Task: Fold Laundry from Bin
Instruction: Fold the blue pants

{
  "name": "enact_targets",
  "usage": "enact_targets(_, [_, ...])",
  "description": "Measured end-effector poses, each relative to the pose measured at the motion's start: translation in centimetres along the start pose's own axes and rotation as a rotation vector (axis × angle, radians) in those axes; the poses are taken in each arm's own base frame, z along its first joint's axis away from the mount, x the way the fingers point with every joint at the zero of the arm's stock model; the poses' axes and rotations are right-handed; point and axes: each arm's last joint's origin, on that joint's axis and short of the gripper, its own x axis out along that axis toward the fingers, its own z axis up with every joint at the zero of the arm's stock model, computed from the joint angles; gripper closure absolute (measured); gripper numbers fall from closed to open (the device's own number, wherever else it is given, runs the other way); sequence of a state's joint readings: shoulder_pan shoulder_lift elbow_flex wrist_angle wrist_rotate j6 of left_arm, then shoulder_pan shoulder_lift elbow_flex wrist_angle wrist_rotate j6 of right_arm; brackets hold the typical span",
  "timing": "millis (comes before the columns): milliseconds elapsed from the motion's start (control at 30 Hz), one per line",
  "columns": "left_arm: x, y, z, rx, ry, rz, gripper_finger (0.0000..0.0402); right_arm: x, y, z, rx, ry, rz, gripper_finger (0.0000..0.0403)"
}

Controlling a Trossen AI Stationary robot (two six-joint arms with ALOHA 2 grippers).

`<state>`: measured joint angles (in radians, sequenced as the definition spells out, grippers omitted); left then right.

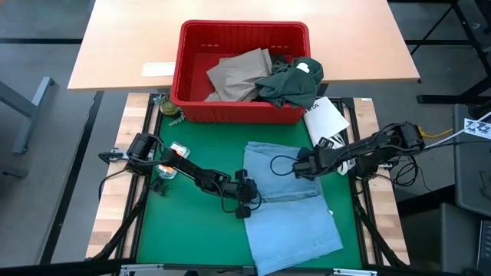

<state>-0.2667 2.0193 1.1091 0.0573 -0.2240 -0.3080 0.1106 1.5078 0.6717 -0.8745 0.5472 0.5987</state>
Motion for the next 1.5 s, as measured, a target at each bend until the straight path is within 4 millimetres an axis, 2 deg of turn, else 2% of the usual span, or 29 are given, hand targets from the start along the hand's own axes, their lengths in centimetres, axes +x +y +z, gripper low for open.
enact_targets(267, [-1.0,1.4,1.0,-0.024,0.020,-0.027,0.0400,-3.3,-0.3,3.0,-0.075,-0.046,0.058,0.0221])
enact_targets(433, [-3.2,1.7,2.8,-0.044,-0.044,-0.076,0.0400,-6.2,-1.0,5.0,-0.077,-0.094,0.084,0.0221])
enact_targets(533, [-4.7,1.7,3.7,-0.038,-0.086,-0.084,0.0400,-8.1,-0.7,6.0,-0.089,-0.170,0.114,0.0221])
enact_targets(667, [-6.2,2.6,4.9,-0.048,-0.142,-0.056,0.0400,-10.3,0.8,6.1,-0.112,-0.289,0.174,0.0221])
enact_targets(867, [-6.3,5.8,5.9,-0.109,-0.179,0.087,0.0400,-12.6,4.2,4.5,-0.179,-0.445,0.247,0.0221])
enact_targets(1000, [-5.4,8.9,5.9,-0.169,-0.160,0.173,0.0400,-12.9,6.8,3.0,-0.169,-0.528,0.243,0.0221])
enact_targets(1133, [-3.9,11.3,5.4,-0.266,-0.137,0.223,0.0400,-12.2,9.2,1.9,-0.169,-0.563,0.205,0.0221])
enact_targets(1500, [0.1,14.7,2.6,-0.330,-0.010,0.296,0.0400,-7.8,14.1,1.1,-0.229,-0.406,0.206,0.0221])
